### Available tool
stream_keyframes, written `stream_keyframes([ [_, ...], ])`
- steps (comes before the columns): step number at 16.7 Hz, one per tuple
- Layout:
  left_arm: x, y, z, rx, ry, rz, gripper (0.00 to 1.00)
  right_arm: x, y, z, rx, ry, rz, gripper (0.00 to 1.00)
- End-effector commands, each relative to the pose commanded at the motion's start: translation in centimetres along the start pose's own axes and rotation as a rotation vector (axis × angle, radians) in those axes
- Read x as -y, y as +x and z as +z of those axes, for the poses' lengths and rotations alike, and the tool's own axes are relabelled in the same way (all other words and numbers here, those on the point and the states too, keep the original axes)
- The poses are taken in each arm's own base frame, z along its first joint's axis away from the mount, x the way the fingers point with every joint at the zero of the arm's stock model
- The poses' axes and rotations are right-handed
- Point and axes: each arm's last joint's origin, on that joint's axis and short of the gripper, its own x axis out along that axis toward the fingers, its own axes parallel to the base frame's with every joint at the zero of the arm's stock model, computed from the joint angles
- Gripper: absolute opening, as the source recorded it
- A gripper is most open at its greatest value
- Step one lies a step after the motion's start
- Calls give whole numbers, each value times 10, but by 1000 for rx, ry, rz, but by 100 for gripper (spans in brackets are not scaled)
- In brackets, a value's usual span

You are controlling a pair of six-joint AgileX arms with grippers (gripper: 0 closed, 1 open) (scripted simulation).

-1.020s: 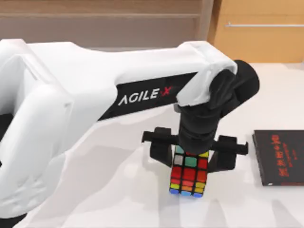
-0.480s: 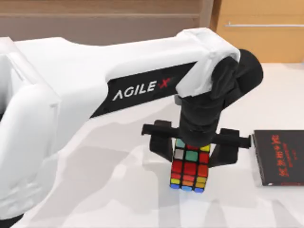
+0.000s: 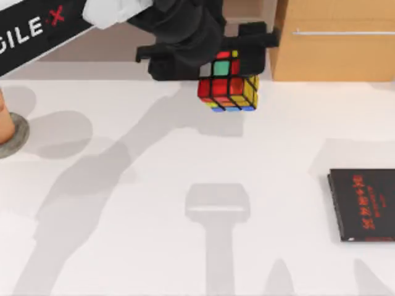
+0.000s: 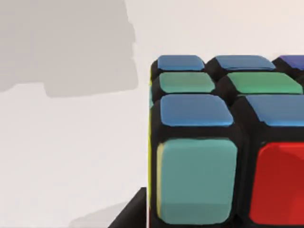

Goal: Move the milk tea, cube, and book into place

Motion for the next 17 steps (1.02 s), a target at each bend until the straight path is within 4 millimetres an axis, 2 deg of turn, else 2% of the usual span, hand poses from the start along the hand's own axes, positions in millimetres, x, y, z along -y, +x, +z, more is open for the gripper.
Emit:
stream_keyframes([
  [2,-33,-53,29,236,33,-73,0,0,0,0,0,0,0,100],
  [4,-71,-106,47,480,78,-88,0,0,0,0,0,0,0,100],
  [6,-112,-151,55,701,124,-43,0,0,0,0,0,0,0,100],
  [8,-157,-182,56,872,157,51,0,0,0,0,0,0,0,100],
  [10,-203,-202,50,992,171,167,0,0,0,0,0,0,0,100],
  [13,-261,-218,35,1095,169,324,0,0,0,0,0,0,0,100],
  [15,-286,-222,26,1123,161,388,0,0,0,0,0,0,0,100],
  [17,-295,-223,23,1129,156,411,0,0,0,0,0,0,0,100],
])
